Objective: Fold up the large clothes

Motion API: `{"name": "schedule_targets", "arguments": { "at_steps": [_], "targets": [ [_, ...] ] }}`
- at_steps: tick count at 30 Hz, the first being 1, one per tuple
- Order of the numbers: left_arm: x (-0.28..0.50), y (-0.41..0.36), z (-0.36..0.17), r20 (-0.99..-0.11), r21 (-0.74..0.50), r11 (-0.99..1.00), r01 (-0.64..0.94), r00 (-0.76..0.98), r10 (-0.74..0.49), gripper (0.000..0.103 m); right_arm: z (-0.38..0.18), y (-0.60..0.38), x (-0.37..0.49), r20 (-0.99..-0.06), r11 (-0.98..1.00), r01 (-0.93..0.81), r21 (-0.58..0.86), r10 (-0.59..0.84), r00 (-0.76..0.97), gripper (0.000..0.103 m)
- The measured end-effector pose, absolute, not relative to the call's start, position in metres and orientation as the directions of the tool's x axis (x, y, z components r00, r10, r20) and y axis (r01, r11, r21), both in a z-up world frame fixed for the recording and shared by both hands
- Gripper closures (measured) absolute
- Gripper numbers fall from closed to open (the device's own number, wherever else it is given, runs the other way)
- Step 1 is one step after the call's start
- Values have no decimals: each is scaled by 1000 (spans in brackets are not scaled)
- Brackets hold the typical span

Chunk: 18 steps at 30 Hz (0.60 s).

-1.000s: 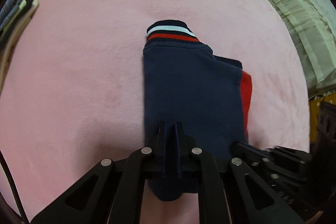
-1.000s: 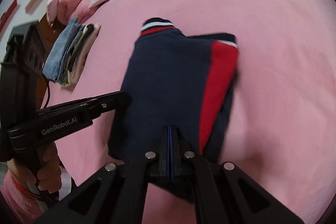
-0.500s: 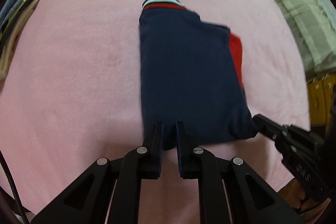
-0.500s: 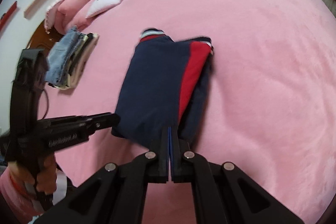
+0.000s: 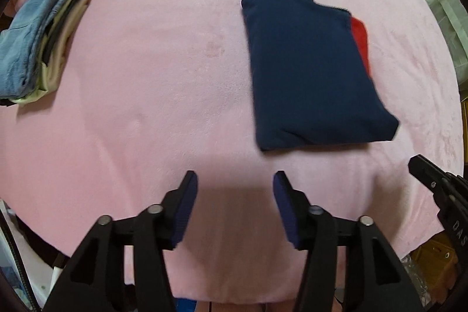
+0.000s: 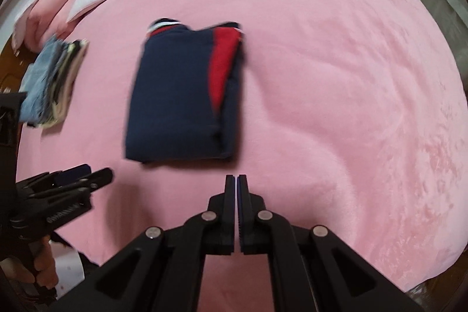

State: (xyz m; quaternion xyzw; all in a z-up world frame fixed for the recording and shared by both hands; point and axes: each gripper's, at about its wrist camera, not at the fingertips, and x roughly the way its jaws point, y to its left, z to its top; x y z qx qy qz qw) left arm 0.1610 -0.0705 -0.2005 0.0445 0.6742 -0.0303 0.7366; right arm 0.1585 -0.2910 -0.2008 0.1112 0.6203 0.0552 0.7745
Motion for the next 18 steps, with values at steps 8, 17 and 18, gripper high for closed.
{"name": "schedule_targets", "arguments": {
  "at_steps": [8, 17, 18],
  "targets": [
    [158, -80, -147, -984, 63, 990, 126, 173, 41, 23, -152, -264, 157, -935, 970, 9, 242, 231, 270, 40],
    [161, -69, -132, -984, 33, 995, 90, 176, 17, 22, -144, -266, 152, -943, 977, -24, 212, 211, 259, 29],
    [161, -69, -131, -984, 32, 995, 91, 175, 15, 22, -145, -267, 152, -944, 977, -22, 213, 211, 255, 29]
  ]
}}
